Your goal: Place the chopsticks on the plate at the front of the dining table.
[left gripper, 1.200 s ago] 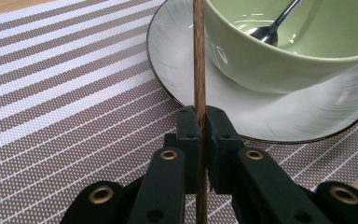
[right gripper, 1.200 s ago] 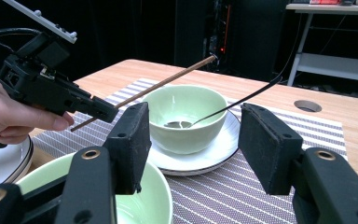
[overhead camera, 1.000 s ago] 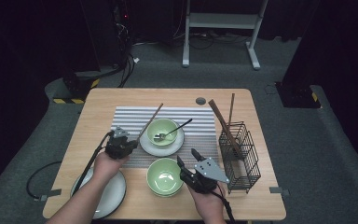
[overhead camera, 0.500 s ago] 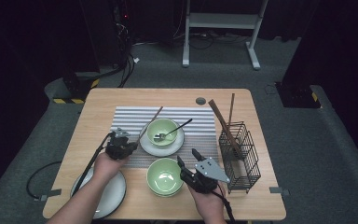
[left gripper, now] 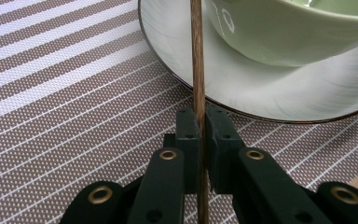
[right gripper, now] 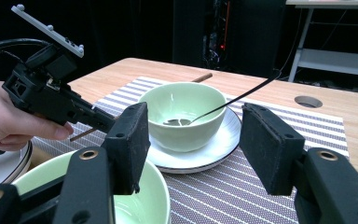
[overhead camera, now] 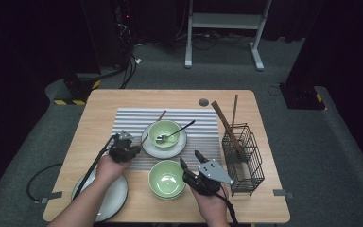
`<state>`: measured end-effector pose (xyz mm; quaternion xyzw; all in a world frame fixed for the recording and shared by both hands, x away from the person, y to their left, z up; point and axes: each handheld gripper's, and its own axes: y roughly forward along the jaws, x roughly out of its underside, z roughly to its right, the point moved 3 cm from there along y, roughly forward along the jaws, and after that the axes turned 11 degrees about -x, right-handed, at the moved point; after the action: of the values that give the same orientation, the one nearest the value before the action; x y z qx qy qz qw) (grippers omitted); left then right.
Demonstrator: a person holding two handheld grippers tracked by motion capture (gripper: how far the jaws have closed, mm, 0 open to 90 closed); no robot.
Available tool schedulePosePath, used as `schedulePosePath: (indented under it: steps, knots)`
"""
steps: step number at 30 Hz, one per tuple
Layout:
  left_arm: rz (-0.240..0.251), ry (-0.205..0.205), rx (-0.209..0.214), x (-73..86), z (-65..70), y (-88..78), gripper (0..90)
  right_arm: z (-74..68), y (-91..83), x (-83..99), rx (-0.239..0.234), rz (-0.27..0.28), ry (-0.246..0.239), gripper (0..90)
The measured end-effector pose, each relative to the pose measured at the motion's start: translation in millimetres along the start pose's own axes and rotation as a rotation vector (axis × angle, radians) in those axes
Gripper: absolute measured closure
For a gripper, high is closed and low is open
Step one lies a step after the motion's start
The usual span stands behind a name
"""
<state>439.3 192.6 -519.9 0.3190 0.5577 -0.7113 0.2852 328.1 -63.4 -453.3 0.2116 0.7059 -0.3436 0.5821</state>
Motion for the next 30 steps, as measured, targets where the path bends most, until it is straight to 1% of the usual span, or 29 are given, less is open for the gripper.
schedulePosePath:
  steps: [5, 9, 12, 18, 20, 22, 24, 25, 26, 28, 30]
  knots:
    - [-0.001, -0.013, 0.007, -0.4, 0.9, 0.2, 83.8, 0.6, -0.2, -0.2, 0.000, 0.000, 0.003, 42.3]
    - [-0.008, -0.002, 0.010, 0.5, 0.9, -0.2, 83.5, 0.9, -0.1, -0.2, 0.000, 0.000, 0.004, 42.4]
    - [-0.004, -0.008, 0.015, 0.4, 1.8, -0.6, 83.2, 1.3, -0.4, -0.3, 0.004, 0.000, 0.007, 42.5]
    - [0.001, -0.002, 0.017, 0.6, 2.2, -1.1, 82.4, 2.6, -0.1, 0.5, 0.002, -0.001, 0.018, 42.5]
    - [-0.002, 0.007, 0.025, 0.9, 2.5, -1.9, 81.8, 2.7, -0.1, 0.5, 0.002, -0.001, 0.018, 42.5]
    - [-0.003, 0.006, 0.037, 1.6, 3.6, -2.4, 81.0, 2.7, 0.0, 0.6, 0.002, -0.002, 0.018, 42.5]
    - [0.000, 0.001, 0.041, 2.3, 4.8, -2.5, 80.7, 2.8, 0.1, 0.6, 0.002, -0.001, 0.016, 42.6]
    - [-0.003, 0.009, 0.042, 2.5, 4.5, -2.8, 80.5, 2.8, 0.0, 0.6, 0.002, -0.001, 0.017, 42.6]
    - [-0.002, 0.004, 0.044, 2.6, 5.1, -2.8, 80.3, 2.8, 0.0, 0.6, 0.002, -0.001, 0.017, 42.6]
    - [-0.003, 0.009, 0.048, 2.4, 4.9, -3.3, 80.1, 2.8, 0.0, 0.7, 0.002, -0.002, 0.018, 42.6]
    - [-0.002, 0.003, 0.052, 2.3, 5.5, -3.6, 79.1, 2.8, 0.1, 0.9, 0.002, -0.002, 0.020, 42.6]
